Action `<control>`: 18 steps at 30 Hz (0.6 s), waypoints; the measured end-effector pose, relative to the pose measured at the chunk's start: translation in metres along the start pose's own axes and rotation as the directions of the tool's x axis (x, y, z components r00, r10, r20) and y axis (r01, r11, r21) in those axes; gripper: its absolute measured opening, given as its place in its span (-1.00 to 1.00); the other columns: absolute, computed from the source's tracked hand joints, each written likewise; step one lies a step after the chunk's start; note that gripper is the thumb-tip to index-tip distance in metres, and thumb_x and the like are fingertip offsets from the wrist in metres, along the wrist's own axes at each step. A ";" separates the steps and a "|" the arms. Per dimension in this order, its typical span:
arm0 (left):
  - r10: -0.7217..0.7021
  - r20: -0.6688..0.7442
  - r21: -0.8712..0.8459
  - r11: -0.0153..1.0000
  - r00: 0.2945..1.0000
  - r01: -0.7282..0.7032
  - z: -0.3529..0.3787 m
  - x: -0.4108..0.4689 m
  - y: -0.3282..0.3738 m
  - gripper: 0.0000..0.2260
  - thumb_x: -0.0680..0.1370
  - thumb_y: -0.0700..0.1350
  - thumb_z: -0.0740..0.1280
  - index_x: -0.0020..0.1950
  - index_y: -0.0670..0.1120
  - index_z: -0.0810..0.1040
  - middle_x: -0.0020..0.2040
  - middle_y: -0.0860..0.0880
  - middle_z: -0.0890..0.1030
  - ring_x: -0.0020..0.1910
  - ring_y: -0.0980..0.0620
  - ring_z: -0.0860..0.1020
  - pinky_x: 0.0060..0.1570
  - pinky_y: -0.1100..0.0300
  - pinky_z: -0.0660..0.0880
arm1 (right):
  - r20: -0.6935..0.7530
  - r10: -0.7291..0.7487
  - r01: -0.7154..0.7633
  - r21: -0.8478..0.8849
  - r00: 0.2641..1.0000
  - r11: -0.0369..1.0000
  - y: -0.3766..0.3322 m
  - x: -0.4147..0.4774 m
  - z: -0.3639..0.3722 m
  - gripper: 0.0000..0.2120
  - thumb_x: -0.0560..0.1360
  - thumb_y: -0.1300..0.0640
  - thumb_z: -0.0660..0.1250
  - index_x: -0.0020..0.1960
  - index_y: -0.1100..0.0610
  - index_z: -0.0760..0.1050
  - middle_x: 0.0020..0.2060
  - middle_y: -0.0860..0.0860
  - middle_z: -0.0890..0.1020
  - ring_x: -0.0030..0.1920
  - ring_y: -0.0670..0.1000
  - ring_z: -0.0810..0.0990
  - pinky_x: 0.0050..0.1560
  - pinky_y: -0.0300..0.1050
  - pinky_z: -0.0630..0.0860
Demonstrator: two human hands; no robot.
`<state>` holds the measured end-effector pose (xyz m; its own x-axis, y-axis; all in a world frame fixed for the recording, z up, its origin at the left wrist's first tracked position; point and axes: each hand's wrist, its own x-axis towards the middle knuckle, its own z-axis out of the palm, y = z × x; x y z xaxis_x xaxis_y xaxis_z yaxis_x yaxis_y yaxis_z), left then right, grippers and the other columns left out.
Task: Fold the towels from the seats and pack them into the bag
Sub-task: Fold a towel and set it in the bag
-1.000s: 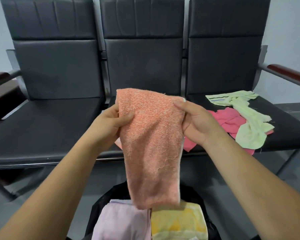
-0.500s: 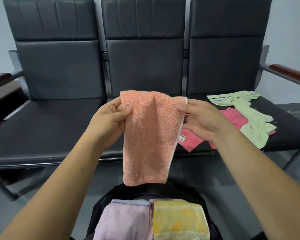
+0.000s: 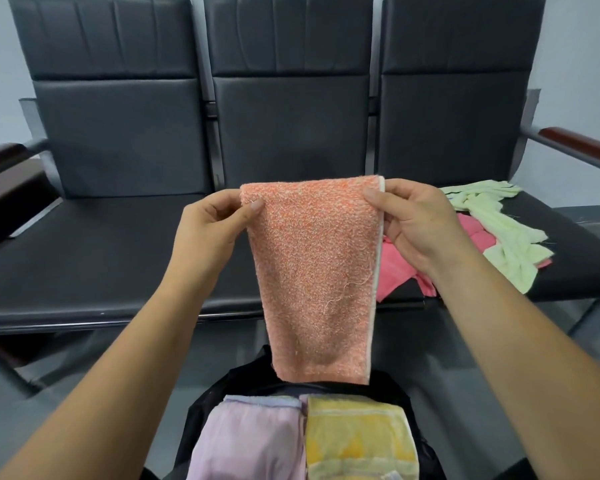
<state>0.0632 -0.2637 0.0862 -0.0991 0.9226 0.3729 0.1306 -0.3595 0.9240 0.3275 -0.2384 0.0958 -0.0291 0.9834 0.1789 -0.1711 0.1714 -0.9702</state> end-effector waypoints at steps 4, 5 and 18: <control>0.021 -0.043 -0.093 0.995 0.999 -0.025 0.001 -0.002 0.000 -0.91 0.55 -0.14 0.46 0.02 -0.02 0.72 0.06 -0.05 0.68 0.12 0.03 0.64 0.17 0.15 0.57 | -0.086 -0.131 0.114 -0.179 0.988 0.977 0.003 -0.002 0.001 -0.89 0.56 0.20 0.42 0.06 0.15 0.69 -0.01 0.10 0.74 0.09 0.11 0.70 0.20 0.15 0.61; 0.034 -0.018 -0.121 0.992 0.999 -0.036 0.003 -0.003 0.002 -0.89 0.56 -0.16 0.43 0.07 -0.07 0.71 0.08 -0.05 0.70 0.14 0.00 0.65 0.16 0.16 0.56 | -0.102 -0.150 0.129 -0.192 0.983 0.973 0.003 -0.003 0.002 -0.89 0.57 0.18 0.41 0.05 0.11 0.70 -0.01 0.07 0.74 0.10 0.10 0.70 0.22 0.16 0.60; -0.197 0.204 0.100 0.979 0.959 0.180 0.004 -0.002 -0.003 -0.56 0.60 -0.10 0.40 0.45 0.09 0.39 0.21 0.06 0.64 0.11 0.09 0.66 0.13 0.04 0.59 | 0.133 0.154 -0.116 -0.253 0.979 0.960 0.033 -0.001 0.002 -0.03 0.26 0.26 0.66 0.51 -0.08 0.25 0.21 0.16 0.64 0.14 0.13 0.69 0.23 0.22 0.59</control>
<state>0.0672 -0.2642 0.0823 0.0807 0.9841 0.1579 0.2084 -0.1716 0.9629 0.3203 -0.2336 0.0634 -0.1854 0.9815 0.0477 0.0881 0.0650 -0.9940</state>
